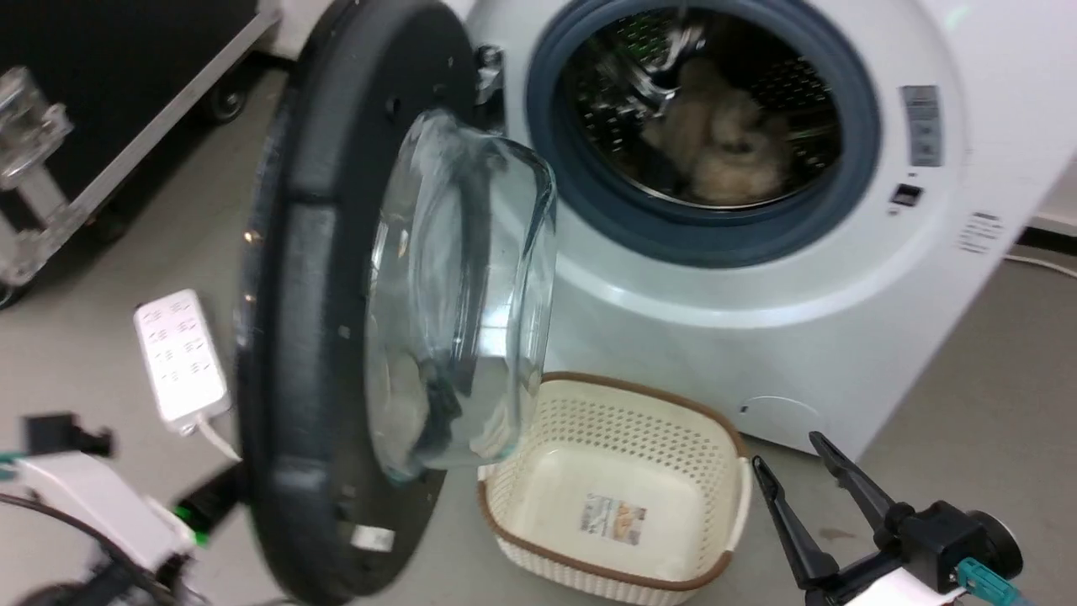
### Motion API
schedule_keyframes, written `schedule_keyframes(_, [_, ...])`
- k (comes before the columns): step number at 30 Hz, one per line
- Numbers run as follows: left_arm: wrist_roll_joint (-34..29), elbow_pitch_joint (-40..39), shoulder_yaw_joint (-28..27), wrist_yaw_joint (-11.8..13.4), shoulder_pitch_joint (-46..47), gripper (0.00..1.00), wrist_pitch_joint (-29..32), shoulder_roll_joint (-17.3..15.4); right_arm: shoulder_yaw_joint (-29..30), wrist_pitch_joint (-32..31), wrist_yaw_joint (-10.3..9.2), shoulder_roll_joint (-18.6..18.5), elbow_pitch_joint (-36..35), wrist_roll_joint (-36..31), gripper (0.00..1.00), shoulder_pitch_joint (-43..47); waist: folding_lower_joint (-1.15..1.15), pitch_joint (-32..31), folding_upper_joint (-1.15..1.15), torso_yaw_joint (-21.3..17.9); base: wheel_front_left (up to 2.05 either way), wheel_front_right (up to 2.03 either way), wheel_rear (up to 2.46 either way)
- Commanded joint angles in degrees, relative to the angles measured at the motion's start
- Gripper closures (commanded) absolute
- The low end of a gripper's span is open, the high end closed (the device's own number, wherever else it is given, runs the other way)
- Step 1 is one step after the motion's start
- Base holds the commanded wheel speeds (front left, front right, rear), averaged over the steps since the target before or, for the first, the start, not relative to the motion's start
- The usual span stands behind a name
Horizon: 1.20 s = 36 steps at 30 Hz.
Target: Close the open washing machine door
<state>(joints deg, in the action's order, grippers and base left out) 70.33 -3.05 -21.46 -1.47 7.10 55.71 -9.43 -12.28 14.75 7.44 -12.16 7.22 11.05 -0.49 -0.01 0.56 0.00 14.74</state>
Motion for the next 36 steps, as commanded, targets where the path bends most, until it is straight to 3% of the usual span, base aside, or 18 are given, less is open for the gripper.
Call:
schedule_keyframes(1, [0.8, -1.6, 1.8, -0.5, -2.2, 1.0, 0.4, 2.5, 0.6, 0.2, 0.05, 0.5, 0.4, -0.7, 0.0, 0.6, 0.01, -1.5, 0.0, -3.0, 0.0, 0.0, 0.0])
schedule_keyframes(5, [2.7, -3.9, 4.9, -0.8, -5.4, 1.0, -0.6, 5.3, 2.5, 0.2, 0.05, 1.0, 0.4, -1.5, 0.0, 0.5, 0.01, -1.7, 0.0, -6.9, 0.0, 0.0, 0.0])
schedule_keyframes(10, [4.2, -4.0, 9.2, -1.7, -7.7, 1.0, -3.5, 6.3, 4.6, 0.2, 0.05, 1.1, 0.4, -2.1, 0.0, 0.4, 0.01, -0.9, 0.0, -11.7, 0.0, 0.0, 0.0])
schedule_keyframes(18, [10.1, -0.4, 22.5, -2.9, -5.2, 1.0, -16.4, 6.5, 7.0, 0.2, 0.05, -0.6, -0.1, -1.6, 0.0, -1.0, 0.01, 4.2, 0.0, -23.5, 0.0, 0.0, 0.0])
schedule_keyframes(23, [10.6, 3.1, 26.1, -3.4, -0.2, 1.0, -22.7, 6.5, 7.1, 0.2, 0.05, -0.9, -0.2, -0.7, 0.0, -2.1, 0.01, 6.9, 0.0, -28.7, 0.0, 0.0, 0.0])
schedule_keyframes(24, [10.6, 4.3, 26.9, -3.5, 1.4, 1.0, -24.4, 6.5, 7.2, 0.2, 0.05, -0.8, -0.2, -0.5, 0.0, -2.3, 0.01, 7.5, 0.0, -29.7, 0.0, 0.0, 0.0])
schedule_keyframes(25, [10.3, 8.2, 28.5, -3.4, 6.8, 1.0, -29.6, 6.5, 6.8, 0.2, 0.05, -0.4, -0.2, 0.1, 0.0, -3.3, 0.01, 9.6, 0.0, -33.2, 0.0, 0.0, 0.0])
schedule_keyframes(28, [10.6, 13.1, 29.6, -3.2, 12.9, 1.0, -35.2, 6.5, 6.6, 0.2, 0.05, 0.2, -0.1, 0.6, 0.0, -4.2, 0.01, 11.6, 0.0, -35.9, 0.0, 0.0, 0.0])
schedule_keyframes(29, [10.4, 18.7, 30.3, -3.3, 19.3, 1.0, -41.0, 6.5, 6.5, 0.2, 0.05, 0.7, 0.1, 1.0, 0.0, -4.8, 0.01, 13.1, 0.0, -37.8, 0.0, 0.0, 0.0])
schedule_keyframes(34, [9.8, 27.8, 30.8, -4.5, 28.2, 1.0, -48.6, 6.5, 5.9, 0.2, 0.05, 0.9, 0.4, 1.6, 0.0, -5.8, 0.01, 14.4, 0.0, -39.2, 0.0, 0.0, 0.0])
schedule_keyframes(36, [12.1, 35.4, 32.9, -5.7, 33.0, 1.0, -52.5, 6.6, 6.5, 0.2, 0.05, 1.0, 0.6, 1.8, 0.0, -5.6, 0.01, 13.6, 0.0, -37.6, 0.0, 0.0, 0.0])
